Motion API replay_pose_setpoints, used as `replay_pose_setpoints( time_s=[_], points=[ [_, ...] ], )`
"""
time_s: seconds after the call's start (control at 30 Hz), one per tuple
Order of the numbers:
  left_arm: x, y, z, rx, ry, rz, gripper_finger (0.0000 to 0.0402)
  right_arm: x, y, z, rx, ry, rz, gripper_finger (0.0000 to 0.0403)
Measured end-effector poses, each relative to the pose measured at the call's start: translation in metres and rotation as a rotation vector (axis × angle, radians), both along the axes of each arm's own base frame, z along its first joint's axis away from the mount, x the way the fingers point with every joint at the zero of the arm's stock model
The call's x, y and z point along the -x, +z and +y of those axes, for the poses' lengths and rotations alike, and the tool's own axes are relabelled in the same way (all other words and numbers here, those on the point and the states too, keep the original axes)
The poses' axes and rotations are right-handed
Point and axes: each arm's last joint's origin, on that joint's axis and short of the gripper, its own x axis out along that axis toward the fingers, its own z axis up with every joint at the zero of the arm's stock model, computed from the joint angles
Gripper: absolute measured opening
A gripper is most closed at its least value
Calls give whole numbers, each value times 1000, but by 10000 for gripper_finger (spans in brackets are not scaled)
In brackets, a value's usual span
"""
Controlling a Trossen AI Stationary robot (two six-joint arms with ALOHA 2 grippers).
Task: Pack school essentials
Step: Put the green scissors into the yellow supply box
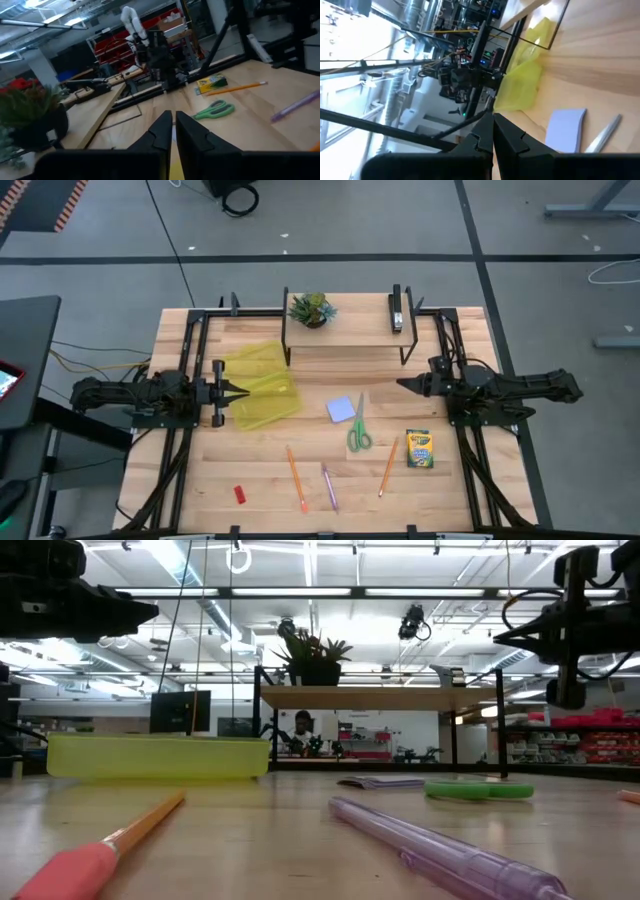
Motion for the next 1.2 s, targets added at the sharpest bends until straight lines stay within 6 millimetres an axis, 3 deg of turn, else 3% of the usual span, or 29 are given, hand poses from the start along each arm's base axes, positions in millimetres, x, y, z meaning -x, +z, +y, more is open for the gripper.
replay_pose_setpoints(
  time_s=[0.1, 0.27, 0.37, 0.57, 0.87, 1.2],
  points=[
    [0, 3, 0, 76, 0, -32, 24, -2, -3, 0, -20, 0, 34, 15],
    [1, 9, 0, 455, -47, -104, 27, -8, -8, 4, -54, 47, 87, 15],
    [1, 8, 0, 596, -61, -97, 31, -12, -10, 8, -42, 81, 139, 15],
    [1, 8, 0, 808, -86, -103, 27, -29, 20, 15, 83, 76, 224, 15],
    [1, 8, 0, 1007, -109, -106, 31, -84, 53, 23, 263, 102, 567, 15],
    [1, 8, 0, 1192, -131, -109, 29, -153, 56, 36, 413, 258, 798, 15]
  ],
)
